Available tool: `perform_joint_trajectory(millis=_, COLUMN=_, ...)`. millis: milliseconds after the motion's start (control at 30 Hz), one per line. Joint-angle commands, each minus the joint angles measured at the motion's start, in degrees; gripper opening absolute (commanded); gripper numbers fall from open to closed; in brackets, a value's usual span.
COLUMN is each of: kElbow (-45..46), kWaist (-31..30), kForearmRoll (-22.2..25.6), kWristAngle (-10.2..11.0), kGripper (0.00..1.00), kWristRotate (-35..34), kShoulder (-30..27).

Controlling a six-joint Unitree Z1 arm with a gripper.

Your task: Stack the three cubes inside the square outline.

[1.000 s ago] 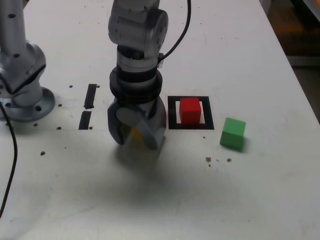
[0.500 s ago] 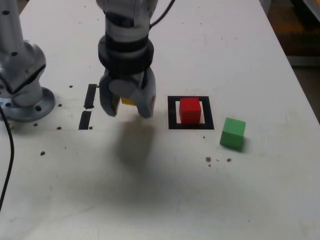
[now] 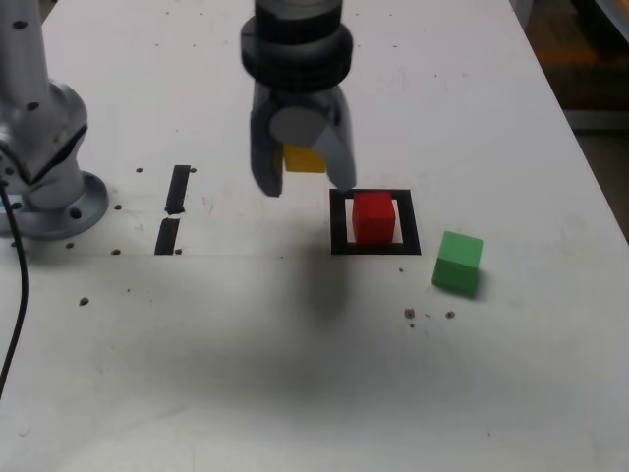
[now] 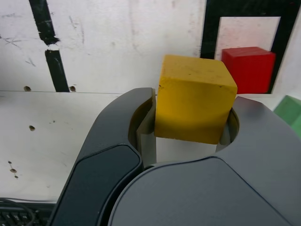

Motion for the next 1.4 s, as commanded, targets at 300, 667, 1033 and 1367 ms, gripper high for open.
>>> perform_joint_trajectory(millis=300, kElbow=-14.66, kWaist=2.66, kForearmRoll=4.31, kWristAngle=-2.56, kGripper=0.26, kWristRotate=3.27, kShoulder=8.21)
perform_joint_trajectory(millis=667, kElbow=-14.56, kWaist=2.97, kForearmRoll=2.2, kWristAngle=-5.61, kGripper=0.26, kWristRotate=3.33, kShoulder=12.48)
perform_joint_trajectory(millis=1033, kElbow=-12.76, kWaist=4.89, kForearmRoll=-1.33, kWristAngle=-5.57, kGripper=0.26, kWristRotate=3.33, kShoulder=14.76)
perform_joint_trajectory(millis=1367, kElbow=-11.26, kWaist=6.1, kForearmRoll=-2.48, kWristAngle=-5.2, kGripper=0.27, kWristRotate=3.57, kShoulder=14.78)
